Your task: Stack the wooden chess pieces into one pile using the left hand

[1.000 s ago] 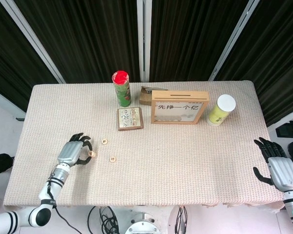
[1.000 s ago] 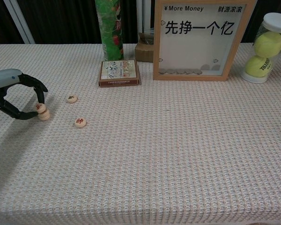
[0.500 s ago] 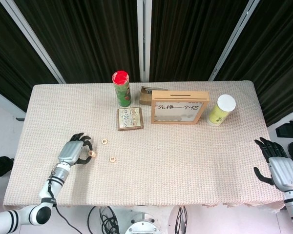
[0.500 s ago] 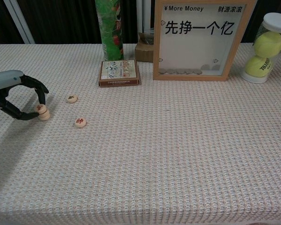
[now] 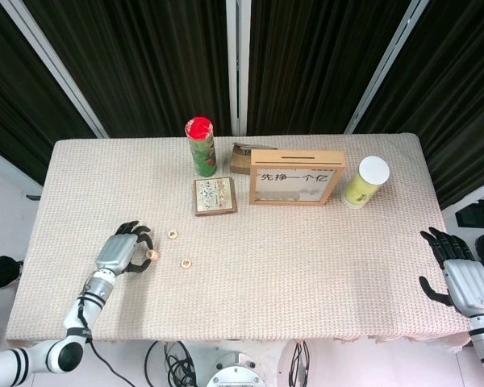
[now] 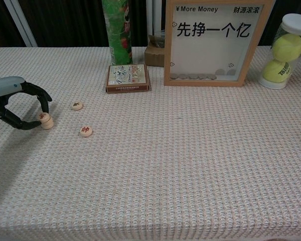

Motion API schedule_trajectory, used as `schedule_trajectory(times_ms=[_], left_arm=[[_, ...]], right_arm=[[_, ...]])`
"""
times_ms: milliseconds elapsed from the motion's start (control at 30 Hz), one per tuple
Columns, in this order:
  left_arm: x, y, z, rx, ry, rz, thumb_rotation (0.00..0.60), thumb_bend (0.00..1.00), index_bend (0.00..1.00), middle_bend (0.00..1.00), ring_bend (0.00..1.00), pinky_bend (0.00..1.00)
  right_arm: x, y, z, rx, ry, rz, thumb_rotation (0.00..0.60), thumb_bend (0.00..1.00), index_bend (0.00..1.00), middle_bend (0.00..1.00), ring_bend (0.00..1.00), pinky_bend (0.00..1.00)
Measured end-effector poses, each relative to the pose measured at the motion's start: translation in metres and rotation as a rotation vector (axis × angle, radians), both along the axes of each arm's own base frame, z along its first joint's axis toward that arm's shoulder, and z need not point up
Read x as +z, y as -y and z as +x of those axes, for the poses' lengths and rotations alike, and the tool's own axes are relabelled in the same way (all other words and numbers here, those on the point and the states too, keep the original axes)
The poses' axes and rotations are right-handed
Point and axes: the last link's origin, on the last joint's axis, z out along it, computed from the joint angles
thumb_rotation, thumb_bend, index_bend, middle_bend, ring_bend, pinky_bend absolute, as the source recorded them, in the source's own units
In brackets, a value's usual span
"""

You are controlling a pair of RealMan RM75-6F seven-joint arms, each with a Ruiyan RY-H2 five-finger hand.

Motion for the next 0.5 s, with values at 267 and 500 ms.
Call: schedule_trajectory(times_ms=[267, 500], left_arm=[[-0.0003, -0.0004, 0.0006, -0.004, 0.002, -0.004, 0.6, 0.33, 0.39, 0.17, 0.0, 0.01], [0.0091, -0.001, 0.0093, -0.026, 0.033, 0.038, 0.6, 0.33, 0.32, 0.16, 0.0, 0.01]], right_arm=[[0.0, 0.0001, -0.0005, -0.006, -0.003, 0.002, 0.6, 0.34, 0.0, 0.0, 0.0, 0.0], [0.0005, 0.0002, -0.0007, -0.004, -0.001, 0.0, 0.6, 0.34, 0.0, 0.0, 0.0, 0.0]])
